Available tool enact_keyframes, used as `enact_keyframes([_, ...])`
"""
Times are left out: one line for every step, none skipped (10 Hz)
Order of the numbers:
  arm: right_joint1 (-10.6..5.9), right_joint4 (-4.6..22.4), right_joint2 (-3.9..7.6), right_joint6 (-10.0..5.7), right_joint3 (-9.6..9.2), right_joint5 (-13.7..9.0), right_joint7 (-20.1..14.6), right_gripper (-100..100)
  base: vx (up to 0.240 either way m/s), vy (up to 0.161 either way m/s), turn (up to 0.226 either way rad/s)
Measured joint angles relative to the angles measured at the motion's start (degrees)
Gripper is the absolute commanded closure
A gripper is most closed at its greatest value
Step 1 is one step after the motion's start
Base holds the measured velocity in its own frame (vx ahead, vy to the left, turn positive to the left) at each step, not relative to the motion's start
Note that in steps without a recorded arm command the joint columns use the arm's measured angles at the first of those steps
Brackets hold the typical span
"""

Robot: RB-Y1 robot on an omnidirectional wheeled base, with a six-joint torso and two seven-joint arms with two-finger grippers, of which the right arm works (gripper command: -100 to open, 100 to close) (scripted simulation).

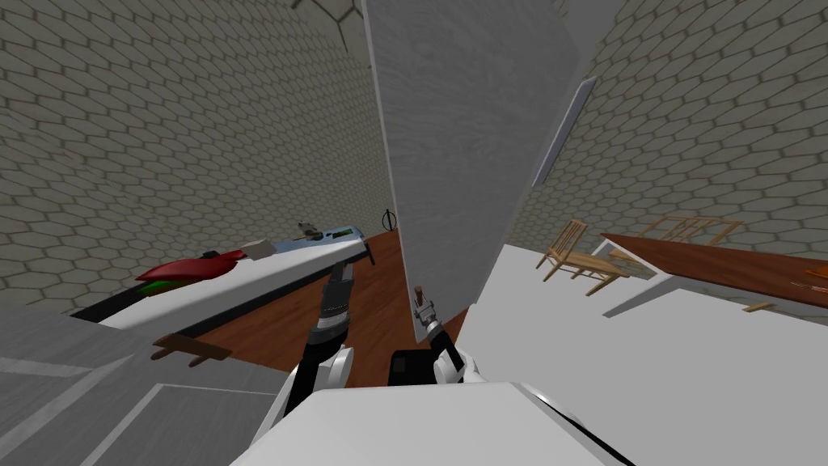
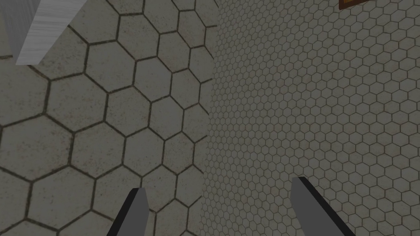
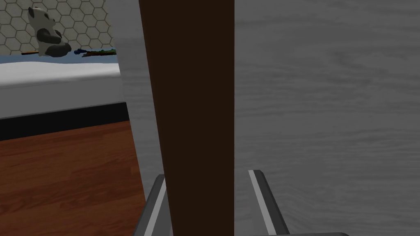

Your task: Push the door open

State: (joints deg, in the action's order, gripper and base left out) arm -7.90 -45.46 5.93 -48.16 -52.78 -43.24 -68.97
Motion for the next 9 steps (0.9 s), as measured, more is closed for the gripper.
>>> enact_keyframes([0.56, -1.03, 0.33, 0.47, 0.72, -0.20, 0.59, 100, 0.097, 0.110, -0.031])
enact_keyframes([0.66, -1.33, 0.50, 0.88, 1.40, -0.39, 0.85, 100, 0.059, 0.069, -0.021])
enact_keyframes([-0.01, -0.09, -0.17, 0.55, 1.72, -0.41, 0.65, 100, 0.077, 0.090, -0.029])
enact_keyframes([0.01, 0.65, -0.70, 0.09, 2.34, -0.45, 0.69, 100, 0.086, 0.141, -0.065])
enact_keyframes([-0.13, 1.36, -1.07, -0.13, 3.06, -0.56, 0.82, 100, 0.117, 0.159, -0.053])
enact_keyframes([-0.13, 2.20, -1.36, -0.60, 3.85, -0.64, 0.81, 100, 0.139, 0.124, -0.039])
enact_keyframes([0.36, 1.59, -1.12, -0.41, 4.59, -0.82, 1.16, 100, 0.129, 0.127, -0.039])
enact_keyframes([0.40, 1.39, -1.22, -0.15, 5.43, -1.02, 1.58, 100, 0.119, 0.157, -0.051])
enact_keyframes([0.01, 2.26, -1.58, -0.57, 6.19, -1.10, 1.56, 100, 0.109, 0.147, -0.053])
